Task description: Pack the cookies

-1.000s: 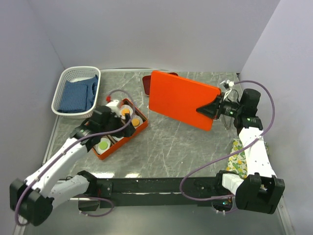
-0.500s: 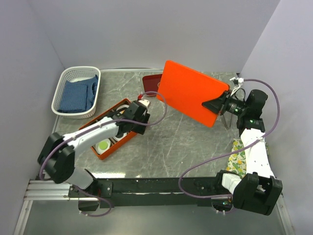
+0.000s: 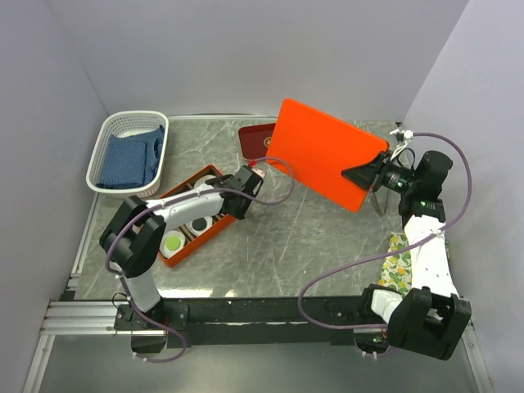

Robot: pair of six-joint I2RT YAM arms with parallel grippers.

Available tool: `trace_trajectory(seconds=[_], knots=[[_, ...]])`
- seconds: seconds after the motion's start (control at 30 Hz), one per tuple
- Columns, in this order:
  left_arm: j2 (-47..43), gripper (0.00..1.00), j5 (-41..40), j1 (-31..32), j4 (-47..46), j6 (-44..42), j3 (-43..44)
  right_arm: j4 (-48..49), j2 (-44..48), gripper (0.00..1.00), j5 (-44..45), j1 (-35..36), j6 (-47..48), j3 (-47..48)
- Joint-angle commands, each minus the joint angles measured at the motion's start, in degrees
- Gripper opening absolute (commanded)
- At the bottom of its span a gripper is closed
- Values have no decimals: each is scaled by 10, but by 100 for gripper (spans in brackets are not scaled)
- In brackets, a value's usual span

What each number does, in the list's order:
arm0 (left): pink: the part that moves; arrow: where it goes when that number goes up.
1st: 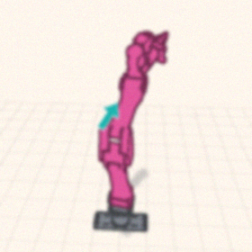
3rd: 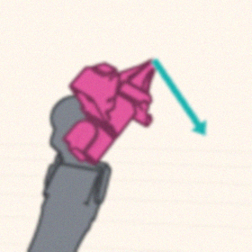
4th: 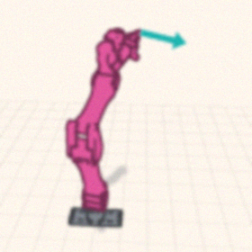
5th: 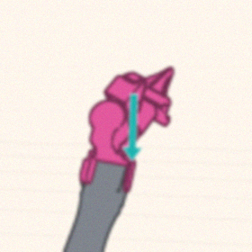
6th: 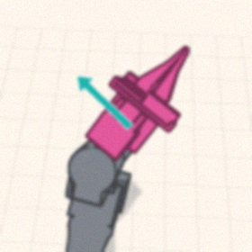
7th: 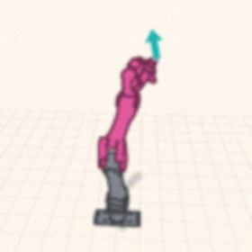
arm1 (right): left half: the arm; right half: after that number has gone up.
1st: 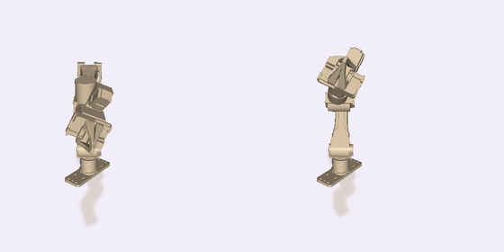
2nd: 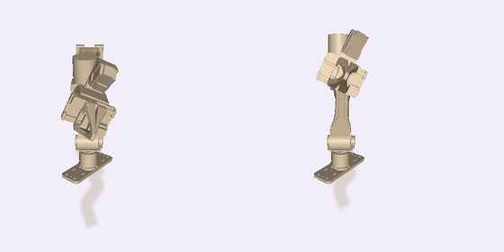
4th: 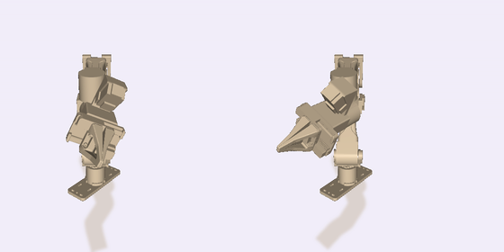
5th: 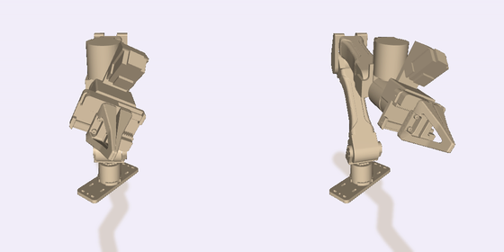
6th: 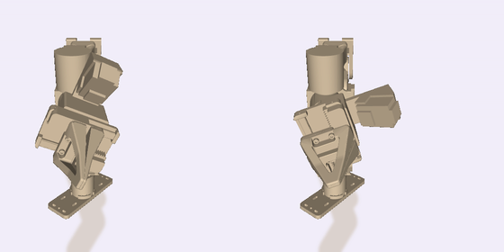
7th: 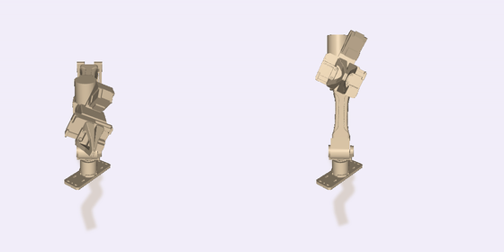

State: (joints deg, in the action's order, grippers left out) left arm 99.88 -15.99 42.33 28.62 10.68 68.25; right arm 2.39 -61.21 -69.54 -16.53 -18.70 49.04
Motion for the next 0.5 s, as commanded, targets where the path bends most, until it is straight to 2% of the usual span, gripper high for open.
trace_trajectory(seconds=[0.0,0.03,0.13,0.23,0.47], knots=[[16,28,27,3,-3,-14,32,50,10,0,-22,-11,-11,-2],[19,22,48,3,-4,-17,33,51,9,0,-24,-13,-14,-3],[12,15,89,15,-17,-24,29,50,11,0,-24,-17,-11,-2],[5,12,144,37,-36,-29,33,38,11,0,-16,-19,2,2],[29,11,205,102,-75,-50,76,8,13,0,2,-30,27,9]])
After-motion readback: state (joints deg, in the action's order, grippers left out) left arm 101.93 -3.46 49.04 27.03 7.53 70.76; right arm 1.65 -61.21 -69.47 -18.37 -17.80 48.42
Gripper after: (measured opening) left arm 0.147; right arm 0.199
